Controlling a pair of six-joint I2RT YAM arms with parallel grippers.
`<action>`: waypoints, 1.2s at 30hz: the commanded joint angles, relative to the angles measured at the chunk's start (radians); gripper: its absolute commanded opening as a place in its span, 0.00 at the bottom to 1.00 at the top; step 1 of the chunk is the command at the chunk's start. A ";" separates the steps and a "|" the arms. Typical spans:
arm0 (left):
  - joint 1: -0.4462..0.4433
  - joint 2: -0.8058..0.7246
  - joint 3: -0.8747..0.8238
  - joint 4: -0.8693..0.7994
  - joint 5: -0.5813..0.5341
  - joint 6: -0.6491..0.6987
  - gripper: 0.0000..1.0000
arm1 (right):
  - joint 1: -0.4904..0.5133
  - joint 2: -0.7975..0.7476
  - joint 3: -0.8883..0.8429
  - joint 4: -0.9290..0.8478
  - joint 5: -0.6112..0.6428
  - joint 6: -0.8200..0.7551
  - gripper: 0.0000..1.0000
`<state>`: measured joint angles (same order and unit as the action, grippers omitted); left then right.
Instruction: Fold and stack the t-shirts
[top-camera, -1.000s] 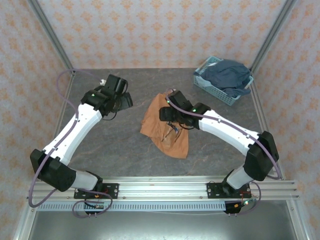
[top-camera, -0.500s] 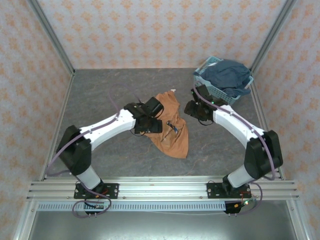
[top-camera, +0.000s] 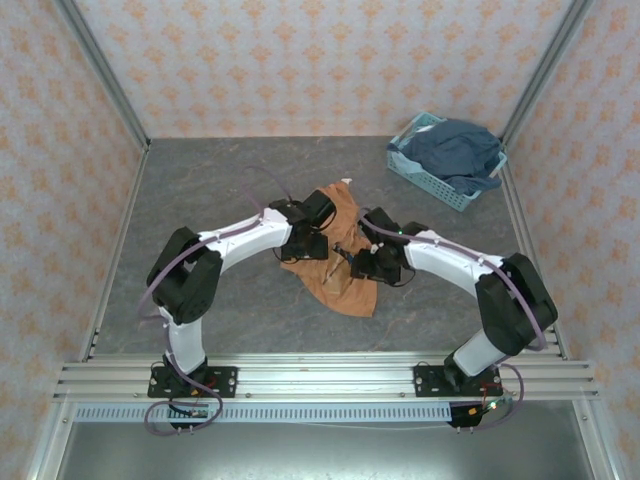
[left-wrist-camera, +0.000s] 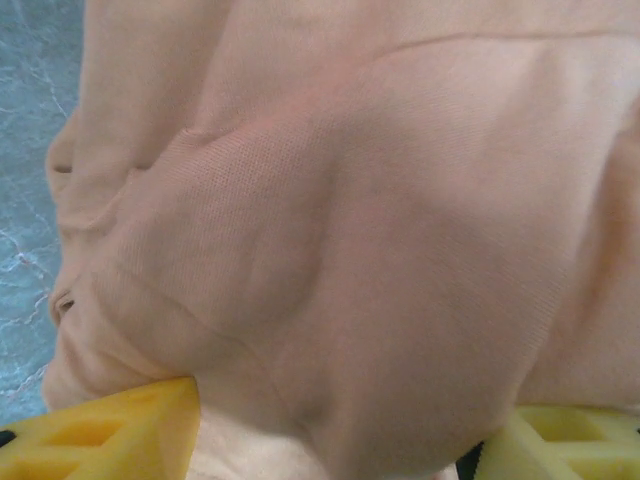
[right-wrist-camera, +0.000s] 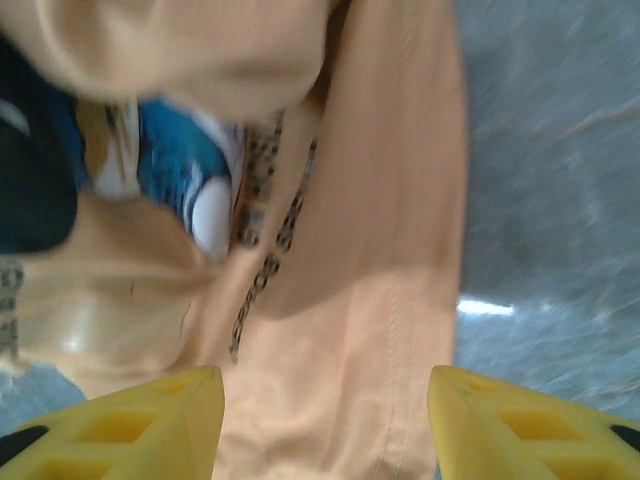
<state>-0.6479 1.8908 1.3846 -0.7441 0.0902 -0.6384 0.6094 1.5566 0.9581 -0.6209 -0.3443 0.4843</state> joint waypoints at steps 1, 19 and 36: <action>-0.002 0.042 0.047 -0.020 -0.018 0.056 0.57 | 0.012 0.041 -0.034 -0.035 -0.056 -0.015 0.56; 0.267 -0.355 -0.226 0.056 0.129 -0.074 0.02 | -0.136 -0.013 -0.059 -0.140 0.146 0.048 0.00; 0.340 -0.477 -0.468 0.142 0.284 -0.129 0.31 | 0.130 0.112 0.145 -0.065 -0.016 -0.069 0.52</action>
<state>-0.3077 1.4456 0.9241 -0.6025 0.3592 -0.7681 0.6800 1.6028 1.0515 -0.7197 -0.3260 0.4477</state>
